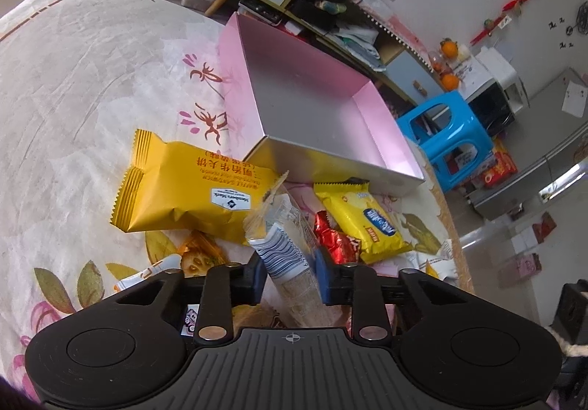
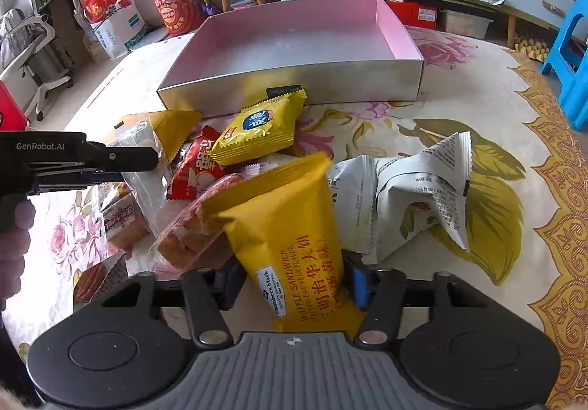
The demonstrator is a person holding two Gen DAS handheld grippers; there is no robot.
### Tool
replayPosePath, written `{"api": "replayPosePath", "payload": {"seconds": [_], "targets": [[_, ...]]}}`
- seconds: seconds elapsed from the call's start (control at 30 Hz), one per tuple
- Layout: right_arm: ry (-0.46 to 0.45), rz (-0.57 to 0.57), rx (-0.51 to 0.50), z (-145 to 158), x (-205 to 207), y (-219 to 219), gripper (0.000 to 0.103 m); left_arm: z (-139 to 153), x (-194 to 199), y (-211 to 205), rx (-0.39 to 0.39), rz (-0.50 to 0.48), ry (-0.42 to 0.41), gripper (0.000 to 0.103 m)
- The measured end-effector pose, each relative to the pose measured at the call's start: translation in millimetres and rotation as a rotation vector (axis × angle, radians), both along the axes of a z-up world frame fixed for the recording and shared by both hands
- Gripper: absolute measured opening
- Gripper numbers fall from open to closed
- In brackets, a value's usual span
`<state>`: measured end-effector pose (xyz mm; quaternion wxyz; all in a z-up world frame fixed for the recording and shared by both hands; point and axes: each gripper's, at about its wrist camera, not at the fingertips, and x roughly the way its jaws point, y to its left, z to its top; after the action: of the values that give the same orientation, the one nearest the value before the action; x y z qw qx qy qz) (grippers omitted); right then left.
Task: Organize snacks
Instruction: 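Grasp the clear-wrapped bread stick with the left tool while the right grasps a yellow waffle bag, then carry both snacks into the pink box and open both tools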
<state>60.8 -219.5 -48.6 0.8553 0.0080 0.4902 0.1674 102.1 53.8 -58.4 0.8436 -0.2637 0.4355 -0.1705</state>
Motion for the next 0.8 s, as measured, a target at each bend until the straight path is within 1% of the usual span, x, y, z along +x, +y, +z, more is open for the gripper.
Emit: {"api": "replayPosePath", "payload": {"seconds": [0.03,0.13,0.37,0.53,0.67,0.7,0.8], "targets": [[0.001,0.001,0.001,0.3,-0.1,-0.8,0.036,1.2,-0.2,1.2,-0.007,0.002,-0.006,0.021],[0.006,-0.003,0.021,1.1,0.7,-2.5,0.034,5.2,-1.0,2.6,-0.017,0.005,-0.024,0.018],[-0.034,-0.013,0.063,15.2,-3.0,-5.9,0.033,19.8,-4.9,5.3,-0.010,0.003,-0.058,0.016],[-0.063,-0.042,0.098,26.2,-0.1,-13.4,0.033,31.7,-7.2,11.2,-0.023,0.016,-0.071,0.015],[-0.083,-0.085,0.161,42.1,8.1,-22.6,0.033,51.2,-1.9,16.1,-0.011,0.041,-0.097,0.015],[-0.089,-0.087,0.163,45.7,12.0,-23.0,0.033,57.6,0.7,16.4,-0.008,0.045,-0.112,0.015],[-0.138,-0.070,0.126,59.0,28.3,-19.7,0.033,77.8,14.8,16.7,0.005,0.058,-0.170,0.015]]}}
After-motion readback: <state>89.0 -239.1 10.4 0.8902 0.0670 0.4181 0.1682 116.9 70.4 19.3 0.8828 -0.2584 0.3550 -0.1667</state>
